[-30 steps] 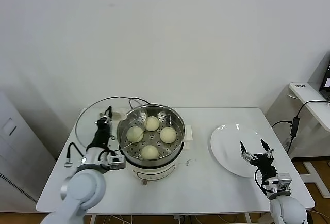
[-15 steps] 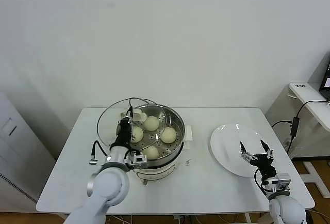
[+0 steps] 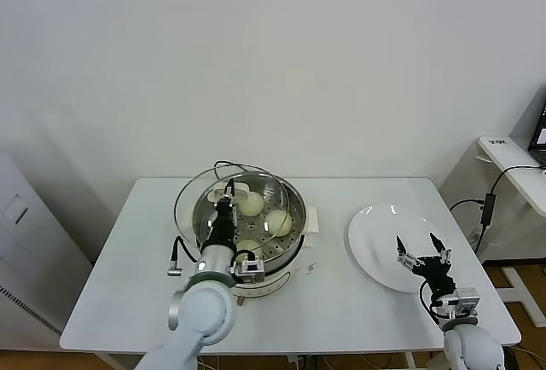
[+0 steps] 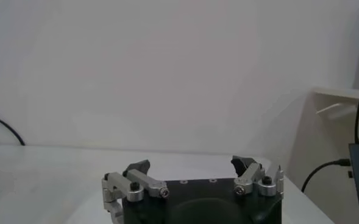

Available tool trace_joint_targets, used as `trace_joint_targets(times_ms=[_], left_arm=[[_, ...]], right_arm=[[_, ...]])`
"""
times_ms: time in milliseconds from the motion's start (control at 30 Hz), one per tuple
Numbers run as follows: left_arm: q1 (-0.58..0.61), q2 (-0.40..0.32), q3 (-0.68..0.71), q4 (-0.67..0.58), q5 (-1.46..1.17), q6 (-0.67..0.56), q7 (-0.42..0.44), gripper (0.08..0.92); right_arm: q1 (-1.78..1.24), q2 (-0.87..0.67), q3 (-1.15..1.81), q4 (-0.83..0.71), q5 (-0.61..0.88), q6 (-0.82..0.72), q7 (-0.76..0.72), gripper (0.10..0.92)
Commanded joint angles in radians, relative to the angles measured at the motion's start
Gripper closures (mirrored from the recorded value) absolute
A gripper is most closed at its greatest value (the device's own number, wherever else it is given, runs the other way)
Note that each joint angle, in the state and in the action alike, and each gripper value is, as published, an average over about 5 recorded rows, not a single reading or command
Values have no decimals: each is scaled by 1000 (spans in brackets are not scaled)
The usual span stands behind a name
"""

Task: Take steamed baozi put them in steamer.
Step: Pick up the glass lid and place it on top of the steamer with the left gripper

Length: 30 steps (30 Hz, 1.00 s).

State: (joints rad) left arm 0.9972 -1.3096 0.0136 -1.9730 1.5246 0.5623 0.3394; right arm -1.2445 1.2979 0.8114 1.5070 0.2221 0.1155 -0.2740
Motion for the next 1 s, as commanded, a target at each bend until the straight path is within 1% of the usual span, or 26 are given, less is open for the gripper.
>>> trace_joint_targets(times_ms=[33, 433, 1000], left_arm=[[-1, -56, 21, 22, 84, 8, 7, 892], [-7, -108, 43, 83, 114, 10, -1, 892], [-5, -124, 45, 112, 109, 12, -4, 892]], right_arm=[[0, 0, 1, -2, -4, 2, 0, 203], [-2, 2, 5, -11, -12, 7, -1, 203], [-2, 10, 7, -23, -22, 12, -2, 203]])
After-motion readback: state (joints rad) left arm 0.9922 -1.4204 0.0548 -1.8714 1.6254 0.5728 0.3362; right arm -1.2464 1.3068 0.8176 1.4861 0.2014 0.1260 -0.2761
